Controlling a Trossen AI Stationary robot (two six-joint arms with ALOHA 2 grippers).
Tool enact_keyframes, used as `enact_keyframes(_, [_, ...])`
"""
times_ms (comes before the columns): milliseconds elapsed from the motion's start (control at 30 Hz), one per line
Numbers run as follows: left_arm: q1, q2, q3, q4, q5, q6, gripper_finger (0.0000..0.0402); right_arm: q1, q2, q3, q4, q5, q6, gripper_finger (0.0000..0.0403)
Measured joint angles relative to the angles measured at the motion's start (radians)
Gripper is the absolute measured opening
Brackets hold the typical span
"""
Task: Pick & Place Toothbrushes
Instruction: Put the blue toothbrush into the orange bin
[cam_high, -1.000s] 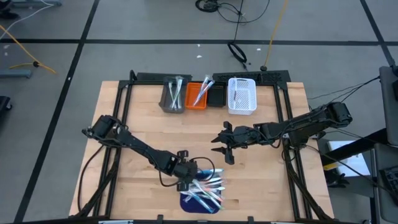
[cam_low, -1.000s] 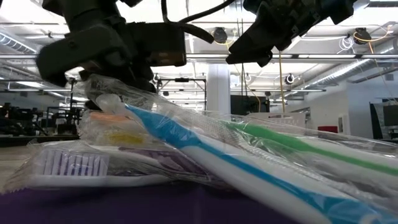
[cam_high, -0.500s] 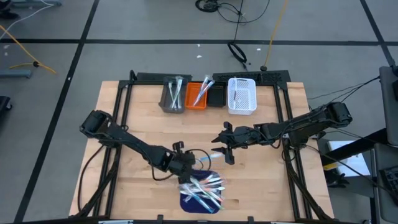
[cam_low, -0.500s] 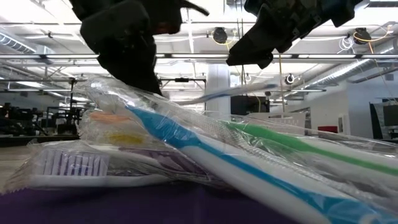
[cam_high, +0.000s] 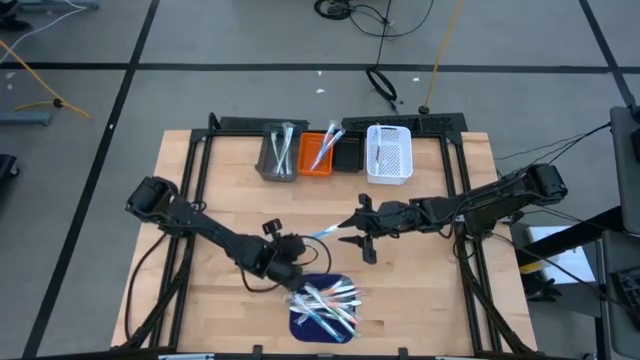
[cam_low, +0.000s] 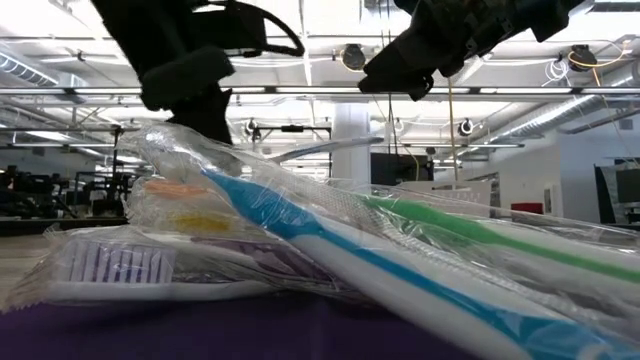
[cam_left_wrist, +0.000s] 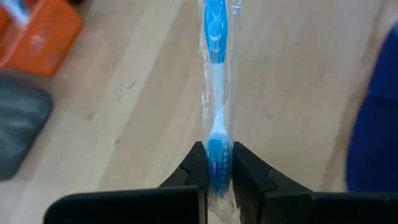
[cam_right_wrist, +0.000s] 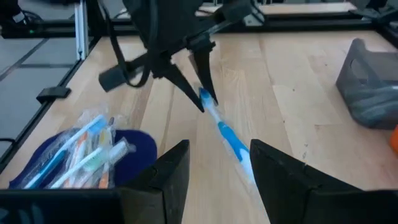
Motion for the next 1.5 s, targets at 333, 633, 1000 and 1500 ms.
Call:
enact_keyframes(333, [-0.059,-0.088,0.000,-0.095,-0.196,-0.134,0.0029,-0.019,0.000,0.000,0.012,0.004,0.003,0.0160])
enact_keyframes(633, [-0.071,-0.132,0.000,-0.047,-0.347,-0.128,0.0029,-0.019,0.000,0.000,0.080,0.001,-0.001,0.0160])
enact_keyframes(1000, [-0.049,-0.130,0.000,0.189,-0.345,0.107,0.0029,-0.019,0.000,0.000,0.192,0.001,-0.024,0.0160])
enact_keyframes(1500, [0.034,-0.192,-0.088,0.372,-0.279,0.259,0.0029,-0.019,0.000,0.000,0.203,0.000,-0.024,0.0160])
